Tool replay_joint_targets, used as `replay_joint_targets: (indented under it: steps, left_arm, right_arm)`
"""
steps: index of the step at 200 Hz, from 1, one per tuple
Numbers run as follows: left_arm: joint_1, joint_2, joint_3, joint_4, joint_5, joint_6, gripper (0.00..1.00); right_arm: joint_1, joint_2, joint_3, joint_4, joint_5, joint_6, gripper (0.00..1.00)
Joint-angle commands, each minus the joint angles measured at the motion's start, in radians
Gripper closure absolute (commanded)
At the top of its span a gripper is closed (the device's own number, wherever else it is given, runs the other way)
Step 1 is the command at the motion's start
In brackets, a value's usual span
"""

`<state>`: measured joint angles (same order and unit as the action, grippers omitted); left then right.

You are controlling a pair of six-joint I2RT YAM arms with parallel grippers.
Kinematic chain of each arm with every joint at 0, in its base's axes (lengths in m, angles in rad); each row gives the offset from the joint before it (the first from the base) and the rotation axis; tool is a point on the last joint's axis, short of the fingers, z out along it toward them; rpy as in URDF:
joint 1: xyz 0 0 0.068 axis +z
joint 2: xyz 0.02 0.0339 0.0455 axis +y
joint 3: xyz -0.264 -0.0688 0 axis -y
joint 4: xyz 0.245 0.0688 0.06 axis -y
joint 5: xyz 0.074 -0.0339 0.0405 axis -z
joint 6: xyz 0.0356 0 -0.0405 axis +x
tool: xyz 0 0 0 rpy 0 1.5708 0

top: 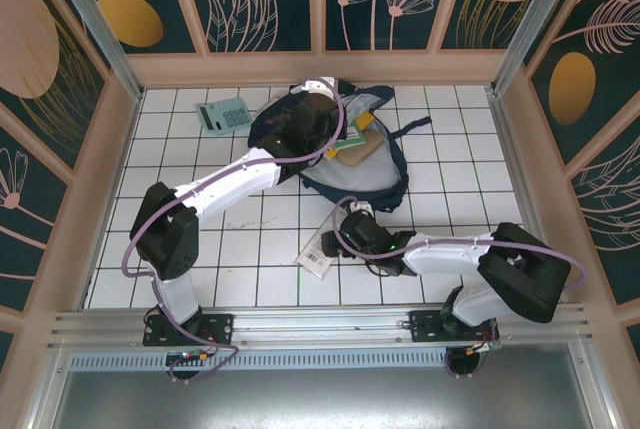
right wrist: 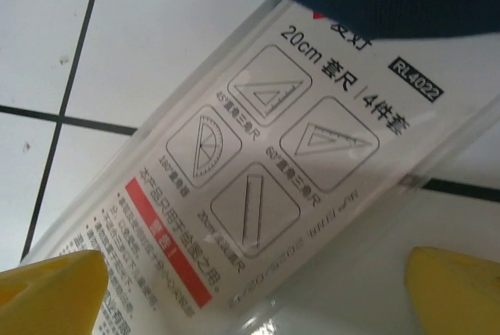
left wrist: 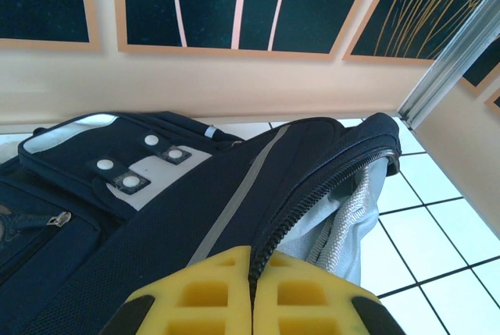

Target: Pack books, pencil case, and school supplies into a backpack

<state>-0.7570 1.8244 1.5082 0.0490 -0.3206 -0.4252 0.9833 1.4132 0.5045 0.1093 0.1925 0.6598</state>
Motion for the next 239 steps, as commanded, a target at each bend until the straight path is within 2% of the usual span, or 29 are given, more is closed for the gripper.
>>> replay_joint_targets:
  steps: [1,65,95,136,178,239]
  left_arm:
    - [0.033,-0.017,-0.002,0.049,-0.041,-0.020,1.00]
    - [0.033,-0.024,-0.006,0.041,-0.049,-0.013,1.00]
    - [0.034,-0.024,-0.006,0.041,-0.050,-0.013,1.00]
    - [0.034,-0.022,-0.003,0.038,-0.055,-0.007,1.00]
    - [0.034,-0.014,-0.001,0.041,-0.055,-0.005,1.00]
    - [0.034,-0.021,-0.017,0.046,-0.051,-0.007,1.00]
  right_arm:
    - [-0.021,0.074,0.042,0.073,-0.058,-0.032,0.01]
    - [-0.023,0.246,0.231,0.081,-0.087,-0.135,0.01]
    - [0.006,0.320,0.335,0.051,-0.084,-0.180,0.01]
    - [0.091,0.411,0.455,-0.064,0.027,-0.222,0.01]
    - [0.135,0.414,0.439,-0.140,0.106,-0.190,0.01]
    - [0.129,0.309,0.324,-0.145,0.029,-0.173,0.03]
